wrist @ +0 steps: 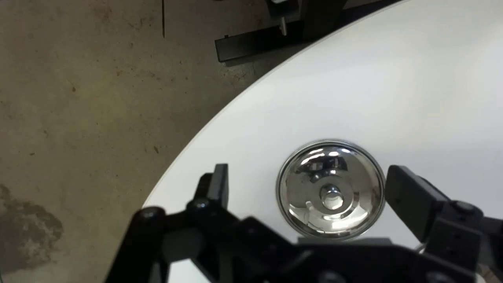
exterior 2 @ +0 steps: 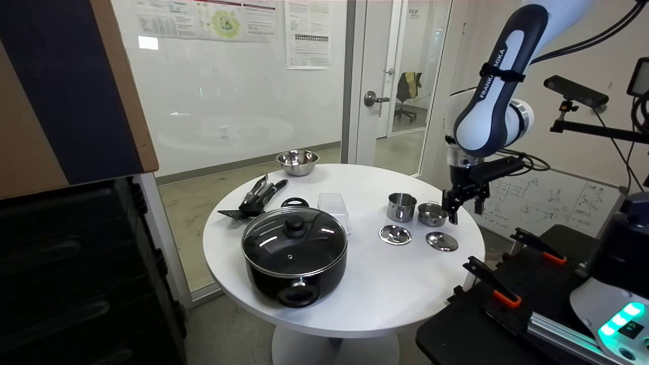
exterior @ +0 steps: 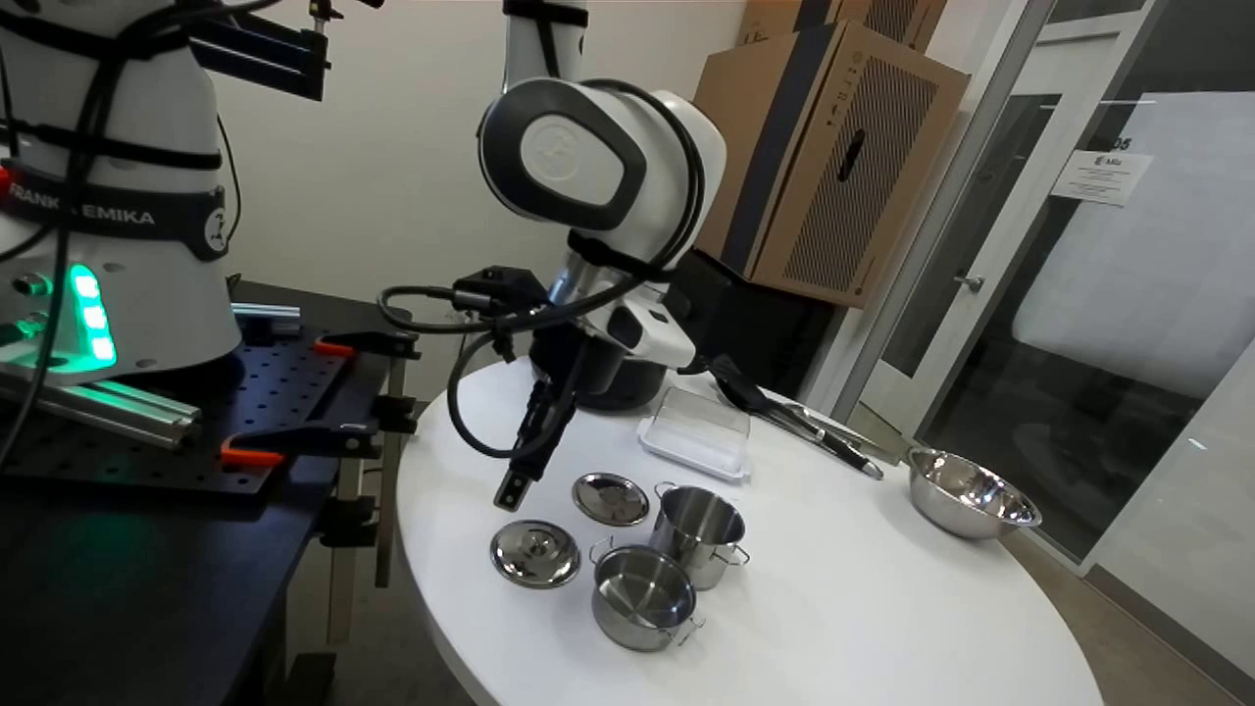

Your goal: Close the lid on the smaller pot

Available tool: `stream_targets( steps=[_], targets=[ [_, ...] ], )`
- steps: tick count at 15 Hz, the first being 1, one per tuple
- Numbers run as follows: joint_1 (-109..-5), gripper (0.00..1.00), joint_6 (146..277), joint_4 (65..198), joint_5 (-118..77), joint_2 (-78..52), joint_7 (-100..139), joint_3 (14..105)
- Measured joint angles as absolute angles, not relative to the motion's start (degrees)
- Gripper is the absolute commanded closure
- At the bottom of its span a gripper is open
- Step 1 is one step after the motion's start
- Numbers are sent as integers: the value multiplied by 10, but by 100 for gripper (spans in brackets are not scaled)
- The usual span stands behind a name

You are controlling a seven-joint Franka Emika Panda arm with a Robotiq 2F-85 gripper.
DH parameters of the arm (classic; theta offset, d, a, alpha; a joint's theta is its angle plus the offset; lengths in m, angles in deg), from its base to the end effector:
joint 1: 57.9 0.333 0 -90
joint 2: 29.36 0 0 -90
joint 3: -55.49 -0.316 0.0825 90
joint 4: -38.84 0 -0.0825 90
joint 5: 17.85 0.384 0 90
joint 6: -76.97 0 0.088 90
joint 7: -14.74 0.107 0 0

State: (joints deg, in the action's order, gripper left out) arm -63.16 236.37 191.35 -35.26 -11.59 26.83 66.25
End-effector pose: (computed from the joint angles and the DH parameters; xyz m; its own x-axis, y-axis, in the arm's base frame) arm 0.3727 -0.1020 0.1237 0.9629 -0.2011 -0.1800 -0.1757 -0.9734 0.1473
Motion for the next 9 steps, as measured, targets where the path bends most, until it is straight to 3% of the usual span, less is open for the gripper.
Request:
stream_targets(
  steps=[9],
  targets=[
    [-591,0,2412,1861,-320,-21,269,680]
  ],
)
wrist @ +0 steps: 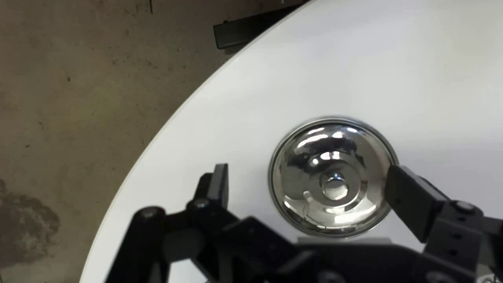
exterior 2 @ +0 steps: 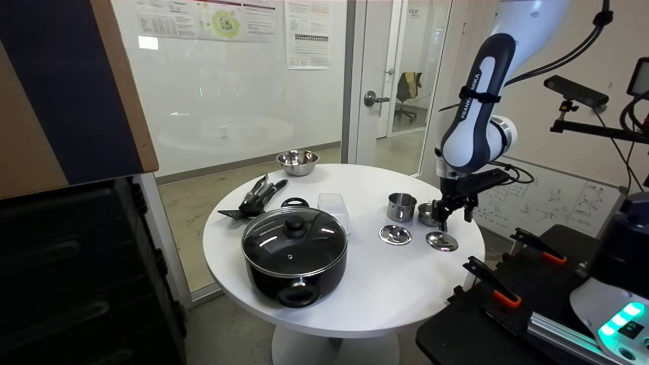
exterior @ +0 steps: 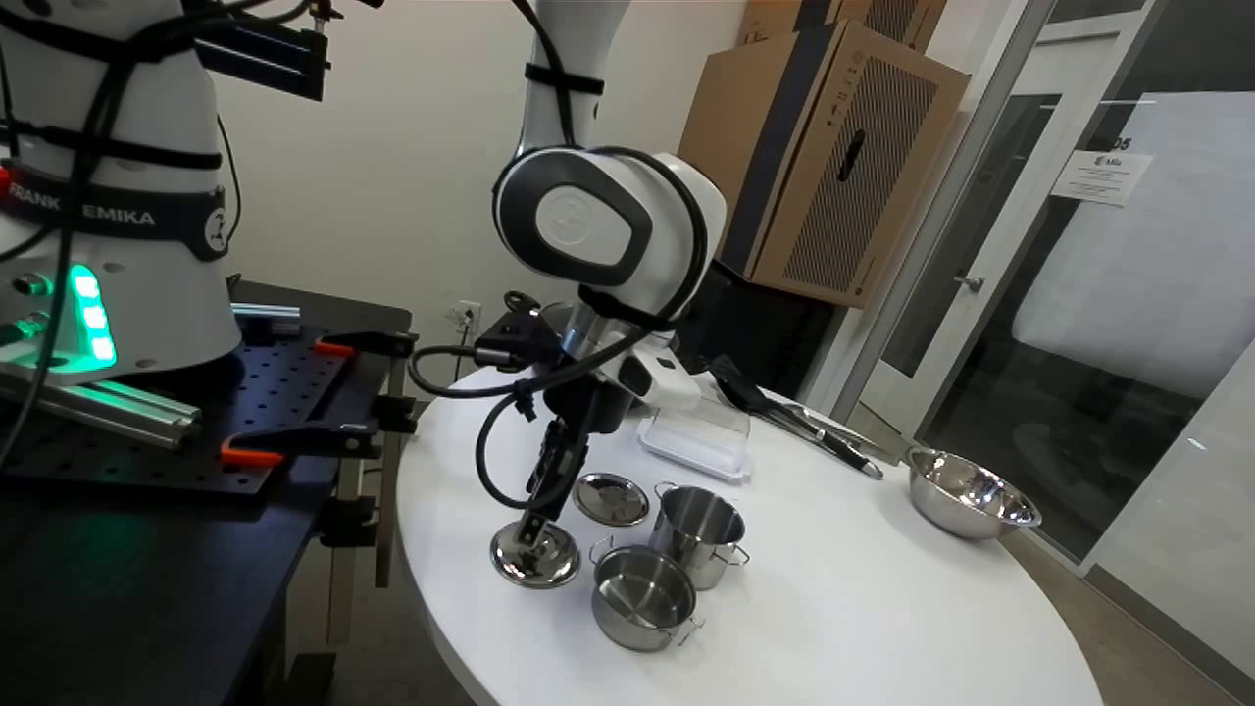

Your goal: Close the lid on the smaller pot

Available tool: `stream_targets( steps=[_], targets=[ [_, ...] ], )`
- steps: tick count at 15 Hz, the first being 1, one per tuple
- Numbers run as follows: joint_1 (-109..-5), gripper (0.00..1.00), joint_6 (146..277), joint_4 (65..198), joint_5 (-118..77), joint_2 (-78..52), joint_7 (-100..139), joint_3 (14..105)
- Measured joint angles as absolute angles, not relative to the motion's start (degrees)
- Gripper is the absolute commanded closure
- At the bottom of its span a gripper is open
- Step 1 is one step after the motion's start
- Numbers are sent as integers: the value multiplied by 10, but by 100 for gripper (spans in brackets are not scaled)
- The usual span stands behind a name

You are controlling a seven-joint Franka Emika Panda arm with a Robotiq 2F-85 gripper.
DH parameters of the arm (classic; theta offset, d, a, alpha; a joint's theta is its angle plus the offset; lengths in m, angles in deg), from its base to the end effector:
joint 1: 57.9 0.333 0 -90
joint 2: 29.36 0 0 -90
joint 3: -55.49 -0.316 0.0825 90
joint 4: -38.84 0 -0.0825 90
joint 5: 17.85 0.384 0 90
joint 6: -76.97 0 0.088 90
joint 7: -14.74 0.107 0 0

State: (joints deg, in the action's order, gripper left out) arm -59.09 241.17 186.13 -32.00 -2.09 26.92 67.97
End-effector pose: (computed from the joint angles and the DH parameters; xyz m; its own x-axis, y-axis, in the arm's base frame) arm 0.3930 -0.0972 0.0842 0.9653 -0.2016 -0.1658 -0.1754 -0.9714 0.1600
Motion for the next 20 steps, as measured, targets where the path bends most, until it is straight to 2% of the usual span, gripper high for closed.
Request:
stream_targets(
  steps=[10,20],
  targets=[
    [-555,0,2417,1799,-259,54,269,679],
    [-556,0,2417,1784,-227,70,269,669]
  ],
)
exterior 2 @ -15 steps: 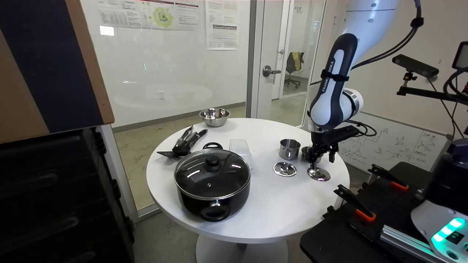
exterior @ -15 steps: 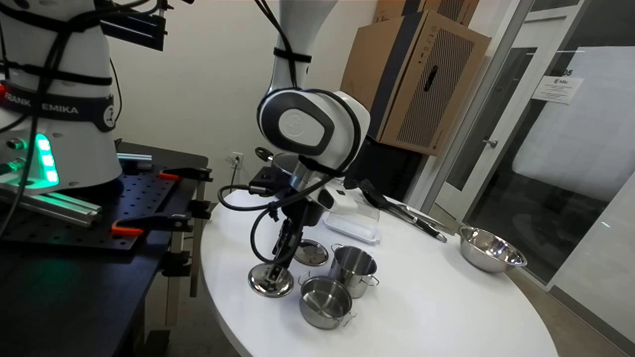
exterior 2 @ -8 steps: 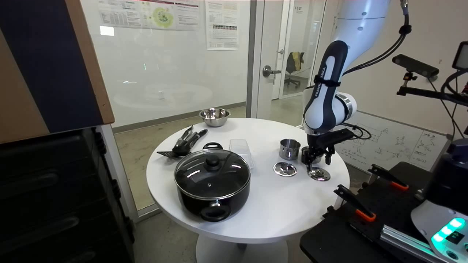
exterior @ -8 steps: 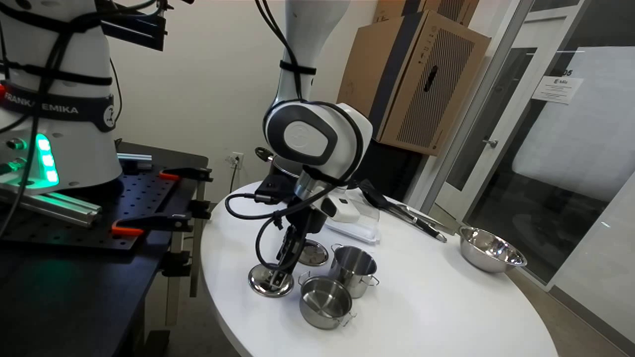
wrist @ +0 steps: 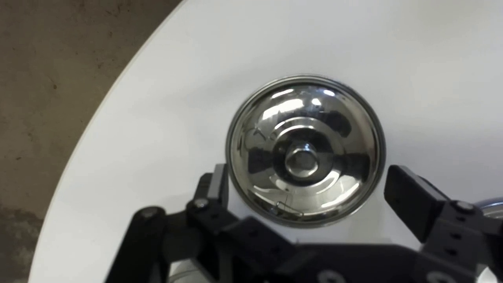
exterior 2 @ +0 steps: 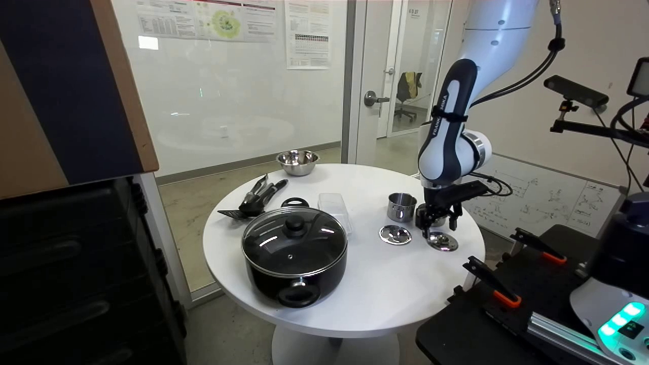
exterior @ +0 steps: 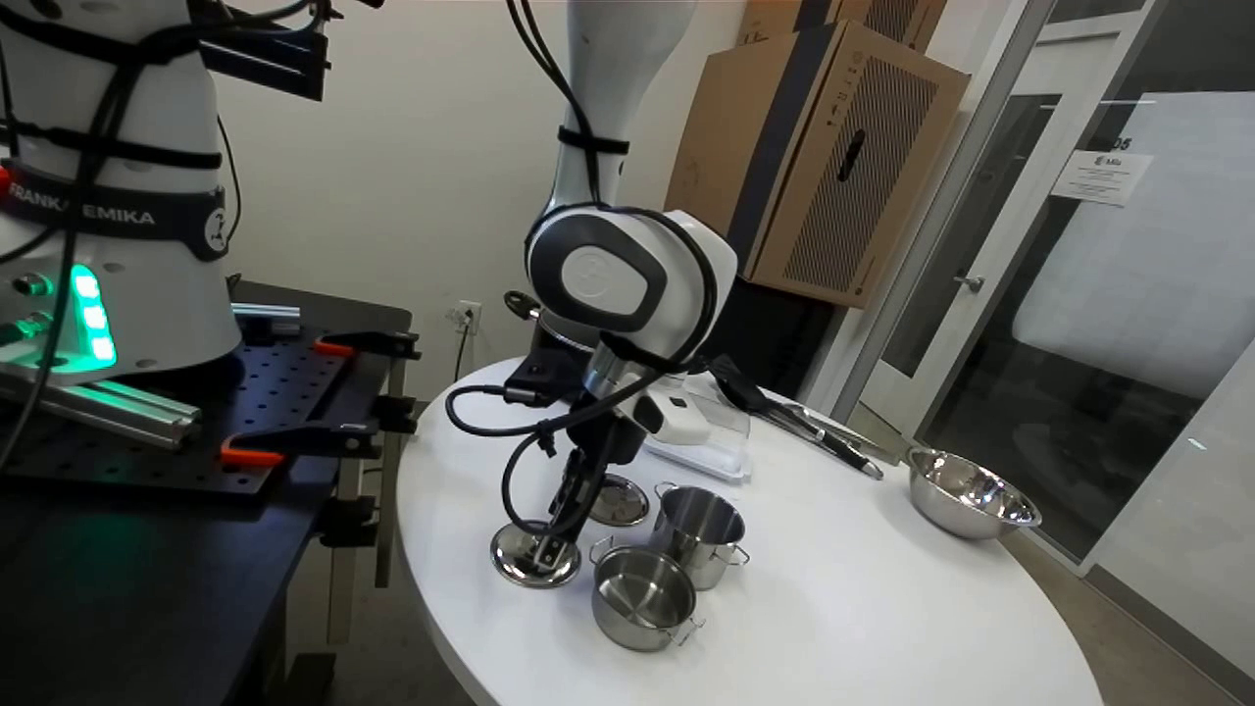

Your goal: Close the lid on the smaller pot

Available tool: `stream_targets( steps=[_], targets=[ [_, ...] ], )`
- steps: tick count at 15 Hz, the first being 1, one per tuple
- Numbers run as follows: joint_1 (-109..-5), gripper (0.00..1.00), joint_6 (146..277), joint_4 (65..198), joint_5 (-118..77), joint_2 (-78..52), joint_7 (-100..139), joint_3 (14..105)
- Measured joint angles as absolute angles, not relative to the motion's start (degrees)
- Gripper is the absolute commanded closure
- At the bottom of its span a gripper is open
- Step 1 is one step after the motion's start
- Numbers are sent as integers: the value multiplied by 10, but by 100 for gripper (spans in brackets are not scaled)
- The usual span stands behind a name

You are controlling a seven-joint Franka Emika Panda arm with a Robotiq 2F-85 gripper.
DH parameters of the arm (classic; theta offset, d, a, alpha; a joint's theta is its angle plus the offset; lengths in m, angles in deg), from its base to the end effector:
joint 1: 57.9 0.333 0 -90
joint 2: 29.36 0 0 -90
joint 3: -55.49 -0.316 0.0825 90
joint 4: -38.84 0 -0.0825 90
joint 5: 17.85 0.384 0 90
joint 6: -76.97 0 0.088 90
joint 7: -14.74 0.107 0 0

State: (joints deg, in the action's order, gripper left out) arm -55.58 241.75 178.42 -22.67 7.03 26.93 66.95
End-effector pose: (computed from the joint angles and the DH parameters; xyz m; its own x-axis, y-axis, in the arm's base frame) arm 0.4246 -0.0814 0.0447 0.9495 -0.2682 -0.1626 -0.2424 -0.9565 0.1621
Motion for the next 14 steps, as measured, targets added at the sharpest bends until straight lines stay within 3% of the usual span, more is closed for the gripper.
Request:
stream_targets(
  steps=[4,10,12,14],
  targets=[
    [-559,4,2417,1785,-218,70,269,666],
    [-574,48,2417,1789,-209,70,269,660],
    [-580,52,2417,1789,-204,70,268,657],
    [-584,47,2417,1790,-200,67,268,656]
  ],
)
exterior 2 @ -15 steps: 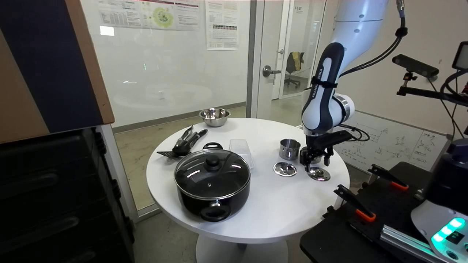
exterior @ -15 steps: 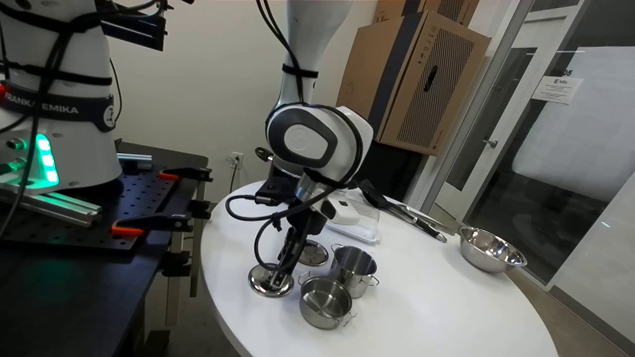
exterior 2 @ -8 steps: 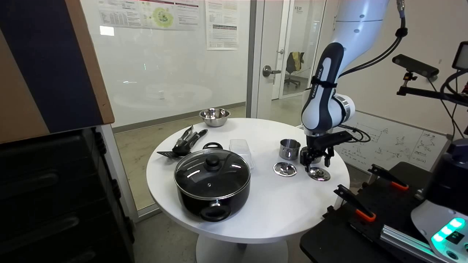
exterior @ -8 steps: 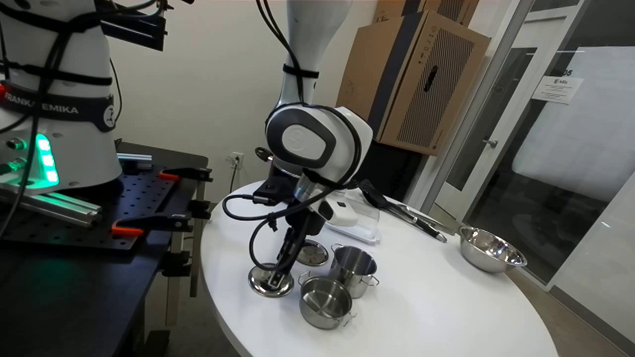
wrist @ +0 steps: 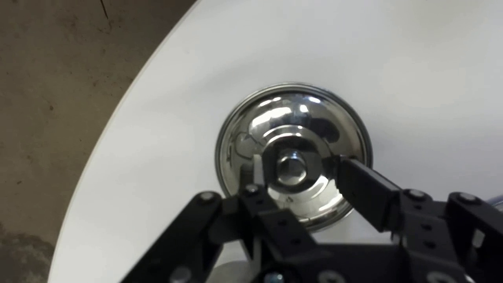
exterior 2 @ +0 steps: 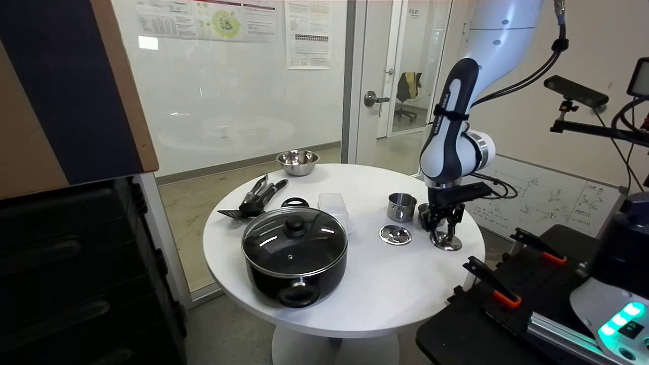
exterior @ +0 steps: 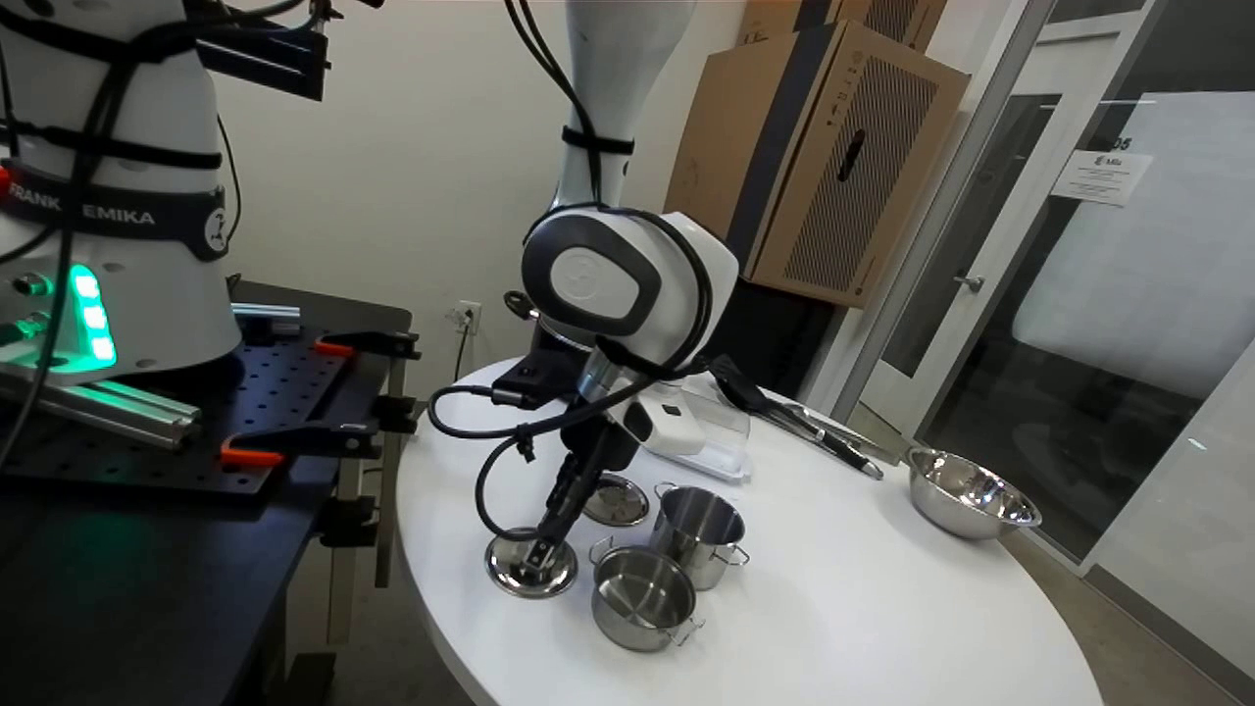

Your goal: Close the lid on the smaller pot

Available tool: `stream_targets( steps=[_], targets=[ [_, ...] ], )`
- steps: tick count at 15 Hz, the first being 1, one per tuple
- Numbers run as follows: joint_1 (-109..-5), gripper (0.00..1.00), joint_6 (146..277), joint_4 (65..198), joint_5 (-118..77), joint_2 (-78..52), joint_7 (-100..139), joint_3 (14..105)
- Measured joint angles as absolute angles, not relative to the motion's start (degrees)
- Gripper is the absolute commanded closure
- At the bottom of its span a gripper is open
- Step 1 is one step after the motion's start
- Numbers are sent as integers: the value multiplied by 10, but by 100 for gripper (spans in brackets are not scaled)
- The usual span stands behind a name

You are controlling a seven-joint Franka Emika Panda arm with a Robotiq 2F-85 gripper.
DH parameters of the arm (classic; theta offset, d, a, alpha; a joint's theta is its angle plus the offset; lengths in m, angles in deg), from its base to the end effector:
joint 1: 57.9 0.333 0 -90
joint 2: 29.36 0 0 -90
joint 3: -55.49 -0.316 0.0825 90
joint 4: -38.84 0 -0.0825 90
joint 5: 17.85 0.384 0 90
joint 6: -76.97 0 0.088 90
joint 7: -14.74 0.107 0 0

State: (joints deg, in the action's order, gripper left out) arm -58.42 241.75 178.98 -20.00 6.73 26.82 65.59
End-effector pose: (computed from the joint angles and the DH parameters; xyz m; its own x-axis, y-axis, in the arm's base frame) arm 0.4184 -0.0923 0.0442 0.9267 -0.3363 -0.1675 -0.3144 -0.9383 0.1442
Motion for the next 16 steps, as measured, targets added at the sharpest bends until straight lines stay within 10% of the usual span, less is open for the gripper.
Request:
stream_targets(
  steps=[5,10,16],
  targets=[
    [-589,57,2417,1790,-193,66,268,654],
    [-596,99,2417,1790,-189,62,268,653],
    [-601,94,2417,1791,-181,58,268,648]
  ],
)
